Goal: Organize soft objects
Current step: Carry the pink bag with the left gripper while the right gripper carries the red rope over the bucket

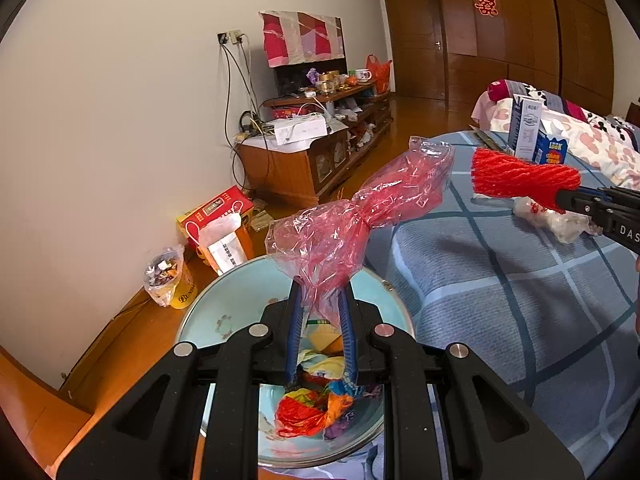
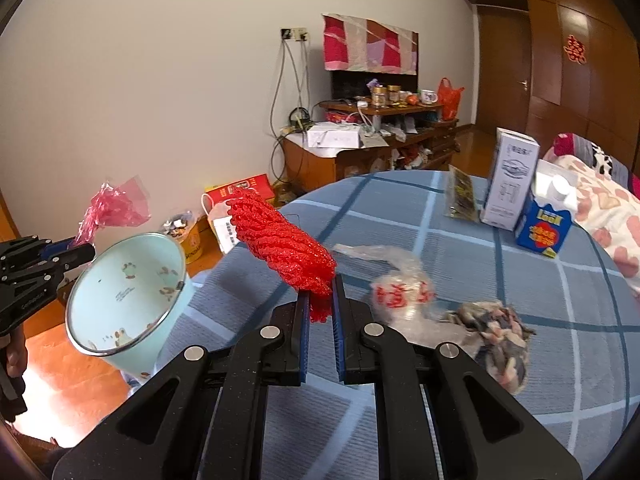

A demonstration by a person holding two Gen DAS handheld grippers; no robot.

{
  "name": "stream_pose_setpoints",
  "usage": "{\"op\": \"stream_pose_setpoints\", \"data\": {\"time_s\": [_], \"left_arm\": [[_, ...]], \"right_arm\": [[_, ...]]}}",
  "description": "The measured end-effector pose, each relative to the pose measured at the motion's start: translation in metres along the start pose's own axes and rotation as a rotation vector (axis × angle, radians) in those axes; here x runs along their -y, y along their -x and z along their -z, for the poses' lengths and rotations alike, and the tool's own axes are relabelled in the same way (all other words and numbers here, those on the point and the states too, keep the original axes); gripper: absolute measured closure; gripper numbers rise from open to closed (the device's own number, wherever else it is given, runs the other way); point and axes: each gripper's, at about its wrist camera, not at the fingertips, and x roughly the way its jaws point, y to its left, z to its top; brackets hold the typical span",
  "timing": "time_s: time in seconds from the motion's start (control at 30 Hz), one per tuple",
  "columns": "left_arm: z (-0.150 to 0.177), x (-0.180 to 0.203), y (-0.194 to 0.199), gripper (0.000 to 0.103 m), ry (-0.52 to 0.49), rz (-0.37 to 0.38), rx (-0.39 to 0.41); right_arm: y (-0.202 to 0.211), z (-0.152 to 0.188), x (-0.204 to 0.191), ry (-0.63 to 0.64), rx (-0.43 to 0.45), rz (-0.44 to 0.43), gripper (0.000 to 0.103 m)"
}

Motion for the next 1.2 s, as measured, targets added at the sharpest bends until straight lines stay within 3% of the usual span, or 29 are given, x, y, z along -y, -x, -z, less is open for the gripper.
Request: {"op": "stream_pose_setpoints", "data": {"time_s": [1.2], "left_arm": [[0.022,-0.039,0.006,0.086,0.041,-0.089,-0.014]], "right_arm": [[-0.021,-0.007,-0.063,0.114,-0.023,-0.084,0.092]]}}
